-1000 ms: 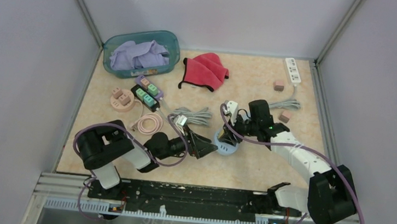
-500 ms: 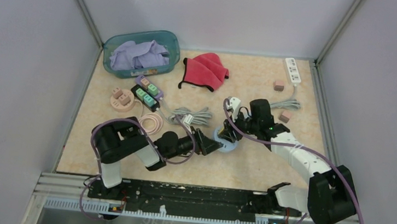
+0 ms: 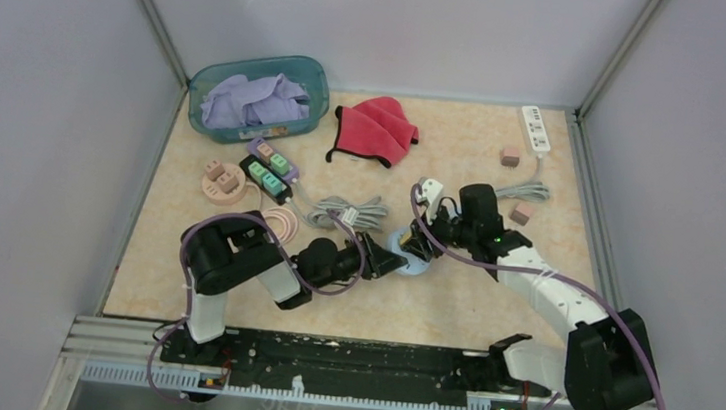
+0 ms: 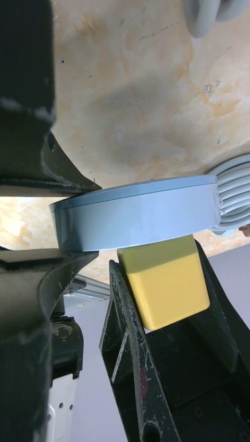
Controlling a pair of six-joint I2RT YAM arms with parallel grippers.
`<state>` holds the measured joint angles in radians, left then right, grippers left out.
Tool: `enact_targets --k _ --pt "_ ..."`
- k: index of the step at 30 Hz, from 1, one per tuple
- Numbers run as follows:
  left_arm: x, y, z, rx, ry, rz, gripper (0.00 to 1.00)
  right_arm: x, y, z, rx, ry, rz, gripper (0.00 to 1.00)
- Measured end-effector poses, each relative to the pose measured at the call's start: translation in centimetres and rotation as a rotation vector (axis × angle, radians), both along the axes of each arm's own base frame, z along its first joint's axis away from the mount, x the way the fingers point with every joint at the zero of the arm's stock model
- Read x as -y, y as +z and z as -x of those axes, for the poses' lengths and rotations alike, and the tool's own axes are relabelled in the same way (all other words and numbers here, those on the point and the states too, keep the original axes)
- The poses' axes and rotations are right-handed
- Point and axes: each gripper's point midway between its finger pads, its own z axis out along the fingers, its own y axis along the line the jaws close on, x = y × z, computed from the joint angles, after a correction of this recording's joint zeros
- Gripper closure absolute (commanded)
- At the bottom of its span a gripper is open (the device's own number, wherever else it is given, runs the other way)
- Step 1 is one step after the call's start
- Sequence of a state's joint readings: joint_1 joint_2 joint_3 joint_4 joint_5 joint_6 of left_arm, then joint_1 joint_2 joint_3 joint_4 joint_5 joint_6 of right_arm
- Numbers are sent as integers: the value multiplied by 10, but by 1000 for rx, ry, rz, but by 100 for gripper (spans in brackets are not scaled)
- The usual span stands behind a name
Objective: Pull the plug off the socket
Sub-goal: Remove the plug from the socket.
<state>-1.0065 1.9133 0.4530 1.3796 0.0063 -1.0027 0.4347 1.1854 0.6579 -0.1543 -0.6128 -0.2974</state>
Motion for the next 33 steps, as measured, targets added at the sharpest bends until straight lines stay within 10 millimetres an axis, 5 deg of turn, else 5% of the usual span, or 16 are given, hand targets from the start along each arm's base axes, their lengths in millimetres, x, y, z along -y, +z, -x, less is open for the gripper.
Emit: enact_targets --k 33 --pt "-25 -7 -3 -63 37 24 100 -20 -5 5 17 -80 -19 100"
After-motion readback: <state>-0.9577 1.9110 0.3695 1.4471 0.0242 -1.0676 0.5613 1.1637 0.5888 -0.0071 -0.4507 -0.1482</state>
